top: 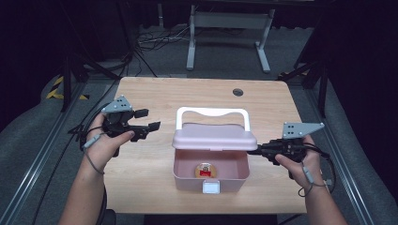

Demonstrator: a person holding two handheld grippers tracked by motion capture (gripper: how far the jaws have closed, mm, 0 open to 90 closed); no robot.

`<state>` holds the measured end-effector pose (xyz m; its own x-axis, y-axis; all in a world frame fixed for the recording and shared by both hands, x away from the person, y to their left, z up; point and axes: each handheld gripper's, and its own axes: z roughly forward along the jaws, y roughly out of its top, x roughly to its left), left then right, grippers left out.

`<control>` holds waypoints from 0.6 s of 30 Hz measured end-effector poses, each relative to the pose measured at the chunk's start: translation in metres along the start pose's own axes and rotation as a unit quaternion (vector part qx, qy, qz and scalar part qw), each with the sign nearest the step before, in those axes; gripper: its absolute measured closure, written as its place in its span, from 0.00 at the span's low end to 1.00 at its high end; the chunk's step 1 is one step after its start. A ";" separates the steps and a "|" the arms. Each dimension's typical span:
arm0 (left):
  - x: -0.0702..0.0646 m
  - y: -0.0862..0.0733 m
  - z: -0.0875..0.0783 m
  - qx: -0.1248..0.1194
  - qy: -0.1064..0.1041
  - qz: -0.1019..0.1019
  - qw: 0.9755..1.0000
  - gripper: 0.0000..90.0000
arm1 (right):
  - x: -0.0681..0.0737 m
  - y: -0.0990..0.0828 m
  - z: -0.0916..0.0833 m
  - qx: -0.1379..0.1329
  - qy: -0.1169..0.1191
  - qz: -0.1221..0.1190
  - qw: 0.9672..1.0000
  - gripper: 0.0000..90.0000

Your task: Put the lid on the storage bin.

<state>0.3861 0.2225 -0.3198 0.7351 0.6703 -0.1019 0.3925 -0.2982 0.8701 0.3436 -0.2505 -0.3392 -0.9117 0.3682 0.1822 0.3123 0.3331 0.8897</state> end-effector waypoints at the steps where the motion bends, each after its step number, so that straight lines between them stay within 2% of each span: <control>1: 0.001 0.000 0.000 0.000 0.002 -0.001 1.000 0.35 | 0.001 0.000 0.000 0.001 -0.001 0.000 1.000 1.00; 7: 0.009 -0.001 0.006 0.006 0.016 -0.009 1.000 0.35 | 0.004 -0.002 -0.001 0.008 -0.005 -0.001 1.000 1.00; 10: 0.010 -0.002 0.010 0.011 0.011 -0.016 1.000 0.35 | 0.005 -0.003 -0.002 0.007 -0.007 -0.001 1.000 1.00; 18: 0.015 -0.001 0.015 0.016 0.019 -0.020 0.999 0.35 | 0.007 -0.006 -0.004 0.020 -0.008 0.005 1.000 1.00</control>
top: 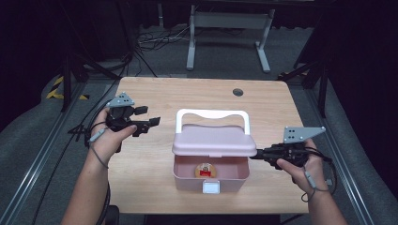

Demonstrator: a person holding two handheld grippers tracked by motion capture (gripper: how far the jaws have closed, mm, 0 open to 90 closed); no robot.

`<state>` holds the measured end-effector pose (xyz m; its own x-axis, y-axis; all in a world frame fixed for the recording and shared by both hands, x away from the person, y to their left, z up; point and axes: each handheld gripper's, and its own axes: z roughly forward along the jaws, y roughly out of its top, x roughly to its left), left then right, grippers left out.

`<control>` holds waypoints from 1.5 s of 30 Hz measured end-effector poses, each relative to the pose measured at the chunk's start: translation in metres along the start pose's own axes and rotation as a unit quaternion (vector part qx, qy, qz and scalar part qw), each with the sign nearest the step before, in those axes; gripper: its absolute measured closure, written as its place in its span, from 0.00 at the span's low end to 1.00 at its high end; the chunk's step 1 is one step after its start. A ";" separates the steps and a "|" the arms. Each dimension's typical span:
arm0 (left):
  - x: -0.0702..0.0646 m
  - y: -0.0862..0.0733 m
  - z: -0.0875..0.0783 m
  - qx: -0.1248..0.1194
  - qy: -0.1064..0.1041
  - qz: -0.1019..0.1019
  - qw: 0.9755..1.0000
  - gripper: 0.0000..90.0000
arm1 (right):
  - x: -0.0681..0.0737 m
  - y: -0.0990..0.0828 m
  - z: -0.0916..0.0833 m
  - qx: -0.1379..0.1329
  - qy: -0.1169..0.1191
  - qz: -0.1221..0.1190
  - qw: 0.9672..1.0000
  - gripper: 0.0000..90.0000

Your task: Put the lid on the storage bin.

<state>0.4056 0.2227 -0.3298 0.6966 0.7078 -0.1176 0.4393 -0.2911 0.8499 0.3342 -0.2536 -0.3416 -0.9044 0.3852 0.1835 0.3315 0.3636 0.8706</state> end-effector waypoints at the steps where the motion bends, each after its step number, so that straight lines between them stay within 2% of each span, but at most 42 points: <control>1: 0.001 0.000 0.001 0.000 -0.001 -0.001 1.000 0.35 | 0.001 0.000 0.000 0.004 0.000 0.001 1.000 1.00; 10: 0.005 0.000 0.005 0.003 -0.002 -0.005 1.000 0.35 | 0.006 -0.001 0.000 0.032 -0.005 -0.006 0.999 1.00; 17: 0.005 0.000 0.008 0.005 -0.004 -0.006 1.000 0.35 | 0.011 -0.002 0.002 0.069 0.000 -0.009 0.998 1.00; 23: 0.006 -0.001 0.010 0.010 -0.005 -0.008 1.000 0.35 | 0.012 -0.002 0.003 0.082 0.006 -0.012 0.997 1.00; 35: 0.009 -0.003 0.011 0.015 -0.005 -0.008 1.000 0.35 | 0.016 -0.002 0.005 0.127 0.015 -0.013 0.992 1.00; 45: 0.010 -0.003 0.012 0.018 -0.006 -0.009 1.000 0.35 | 0.017 -0.003 0.006 0.141 0.022 -0.013 0.990 1.00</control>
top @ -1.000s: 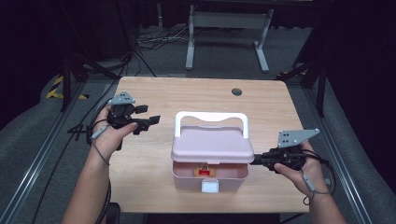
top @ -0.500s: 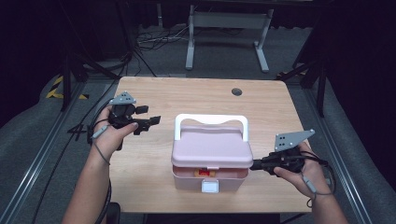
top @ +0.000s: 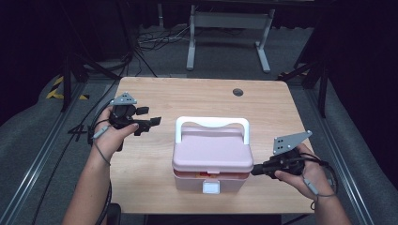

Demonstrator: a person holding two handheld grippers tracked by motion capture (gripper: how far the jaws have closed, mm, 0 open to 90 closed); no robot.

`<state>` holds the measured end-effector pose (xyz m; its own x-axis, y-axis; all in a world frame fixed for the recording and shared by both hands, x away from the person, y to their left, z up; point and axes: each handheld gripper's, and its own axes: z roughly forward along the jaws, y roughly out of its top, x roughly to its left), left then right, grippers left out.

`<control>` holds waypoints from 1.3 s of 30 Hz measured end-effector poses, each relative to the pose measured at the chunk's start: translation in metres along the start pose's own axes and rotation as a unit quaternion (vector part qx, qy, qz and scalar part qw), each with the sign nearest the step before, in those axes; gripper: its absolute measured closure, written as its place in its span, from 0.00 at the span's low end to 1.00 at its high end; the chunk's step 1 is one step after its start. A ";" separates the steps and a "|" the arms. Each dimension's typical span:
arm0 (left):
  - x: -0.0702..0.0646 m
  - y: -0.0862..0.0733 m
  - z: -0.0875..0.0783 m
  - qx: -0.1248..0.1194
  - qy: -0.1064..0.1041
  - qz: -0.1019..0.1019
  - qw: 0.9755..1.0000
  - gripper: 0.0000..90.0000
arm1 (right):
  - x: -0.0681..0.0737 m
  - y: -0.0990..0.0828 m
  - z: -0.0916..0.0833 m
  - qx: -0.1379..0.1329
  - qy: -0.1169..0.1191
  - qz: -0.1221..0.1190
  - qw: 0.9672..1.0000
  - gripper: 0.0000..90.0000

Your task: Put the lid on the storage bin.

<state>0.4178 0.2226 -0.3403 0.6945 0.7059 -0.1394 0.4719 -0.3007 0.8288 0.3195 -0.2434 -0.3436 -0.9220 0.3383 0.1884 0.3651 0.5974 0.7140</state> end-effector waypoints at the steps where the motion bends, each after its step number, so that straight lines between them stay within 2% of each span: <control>1: 0.000 0.000 0.000 0.000 0.000 0.000 1.000 0.35 | 0.000 0.000 0.000 0.001 0.001 0.000 1.000 1.00; 33: 0.001 -0.002 0.003 0.006 -0.005 -0.005 1.000 0.35 | 0.003 -0.002 0.004 0.061 0.029 0.007 0.998 1.00; 36: 0.001 -0.002 0.003 0.007 -0.005 -0.004 1.000 0.35 | 0.004 -0.001 0.002 0.051 0.036 0.007 0.998 1.00; 39: 0.001 -0.002 0.004 0.008 -0.005 -0.004 1.000 0.35 | 0.005 -0.002 0.000 0.054 0.034 0.008 0.998 1.00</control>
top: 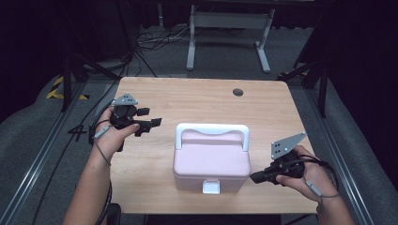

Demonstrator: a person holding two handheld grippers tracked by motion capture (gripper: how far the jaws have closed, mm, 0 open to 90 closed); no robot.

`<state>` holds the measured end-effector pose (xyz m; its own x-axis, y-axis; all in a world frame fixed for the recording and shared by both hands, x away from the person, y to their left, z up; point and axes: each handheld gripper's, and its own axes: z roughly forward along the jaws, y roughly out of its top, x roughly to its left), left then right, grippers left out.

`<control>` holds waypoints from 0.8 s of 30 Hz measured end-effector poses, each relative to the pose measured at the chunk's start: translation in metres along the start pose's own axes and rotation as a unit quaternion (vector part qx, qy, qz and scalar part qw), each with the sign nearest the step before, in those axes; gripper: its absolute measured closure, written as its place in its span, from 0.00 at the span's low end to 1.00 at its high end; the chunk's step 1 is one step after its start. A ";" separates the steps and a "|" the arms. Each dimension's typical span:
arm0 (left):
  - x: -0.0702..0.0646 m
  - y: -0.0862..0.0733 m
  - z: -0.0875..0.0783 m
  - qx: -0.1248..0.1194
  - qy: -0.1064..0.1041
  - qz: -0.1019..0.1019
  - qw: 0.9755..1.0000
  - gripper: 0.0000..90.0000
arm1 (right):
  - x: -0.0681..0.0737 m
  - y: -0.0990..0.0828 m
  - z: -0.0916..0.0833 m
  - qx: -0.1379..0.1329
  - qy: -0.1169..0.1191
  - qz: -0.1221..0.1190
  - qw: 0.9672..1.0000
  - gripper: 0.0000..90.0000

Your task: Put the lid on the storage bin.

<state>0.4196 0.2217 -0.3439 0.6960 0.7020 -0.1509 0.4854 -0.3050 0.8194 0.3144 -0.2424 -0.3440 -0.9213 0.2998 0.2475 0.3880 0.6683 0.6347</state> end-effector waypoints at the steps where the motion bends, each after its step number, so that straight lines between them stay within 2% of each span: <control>1: 0.000 0.000 0.000 0.000 0.000 0.000 1.000 0.35 | 0.000 0.000 -0.001 -0.002 0.001 0.000 1.000 1.00; 5: -0.001 0.000 0.000 0.001 0.000 -0.003 1.000 0.35 | 0.001 0.001 -0.002 -0.006 0.001 -0.004 1.000 1.00; 6: 0.000 -0.001 -0.001 0.000 0.002 -0.001 1.000 0.35 | 0.002 0.002 -0.004 -0.020 -0.001 -0.009 1.000 0.98; 7: 0.000 -0.001 -0.001 0.000 0.002 -0.001 1.000 0.35 | 0.002 0.002 -0.004 -0.020 -0.001 -0.009 1.000 0.98; 8: 0.000 -0.002 -0.002 -0.002 0.004 -0.002 1.000 0.35 | 0.002 0.003 -0.006 -0.031 -0.003 -0.013 0.999 0.94; 9: 0.000 -0.003 -0.004 -0.005 0.007 -0.001 1.000 0.35 | 0.003 0.005 -0.009 -0.061 -0.008 -0.018 0.998 0.87; 10: 0.000 -0.003 -0.004 -0.005 0.007 -0.001 1.000 0.35 | 0.003 0.005 -0.009 -0.061 -0.008 -0.018 0.998 0.87; 11: -0.001 -0.005 -0.007 -0.008 0.010 -0.002 1.000 0.35 | 0.003 0.008 -0.014 -0.086 -0.015 -0.020 0.996 0.80; 12: -0.001 -0.005 -0.007 -0.008 0.010 -0.002 1.000 0.35 | 0.003 0.008 -0.014 -0.086 -0.015 -0.020 0.996 0.80; 13: -0.001 -0.006 -0.008 -0.009 0.012 -0.004 1.000 0.35 | 0.003 0.011 -0.018 -0.109 -0.023 -0.021 0.994 0.74; 18: 0.000 -0.015 -0.017 -0.008 0.025 -0.013 1.000 0.35 | 0.000 0.019 -0.026 -0.146 -0.036 -0.015 0.989 0.68; 19: 0.000 -0.017 -0.018 -0.007 0.028 -0.013 1.000 0.35 | 0.000 0.019 -0.026 -0.146 -0.036 -0.015 0.989 0.68; 20: 0.000 -0.019 -0.020 -0.006 0.029 -0.016 0.999 0.35 | -0.001 0.021 -0.027 -0.157 -0.038 -0.012 0.987 0.68; 21: 0.000 -0.023 -0.023 -0.005 0.034 -0.019 0.999 0.36 | -0.005 0.023 -0.030 -0.178 -0.047 -0.002 0.983 0.66; 22: 0.000 -0.023 -0.023 -0.005 0.034 -0.019 0.999 0.35 | -0.005 0.023 -0.030 -0.178 -0.047 -0.002 0.983 0.66; 24: 0.000 -0.026 -0.027 -0.006 0.039 -0.023 0.999 0.36 | -0.009 0.025 -0.033 -0.196 -0.073 0.014 0.978 0.64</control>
<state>0.3933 0.2471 -0.3505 0.6293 0.7633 -0.1460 0.5099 -0.2637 0.8189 0.3318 -0.2510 -0.3068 -0.8857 0.4280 0.1797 0.3476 0.3551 0.8678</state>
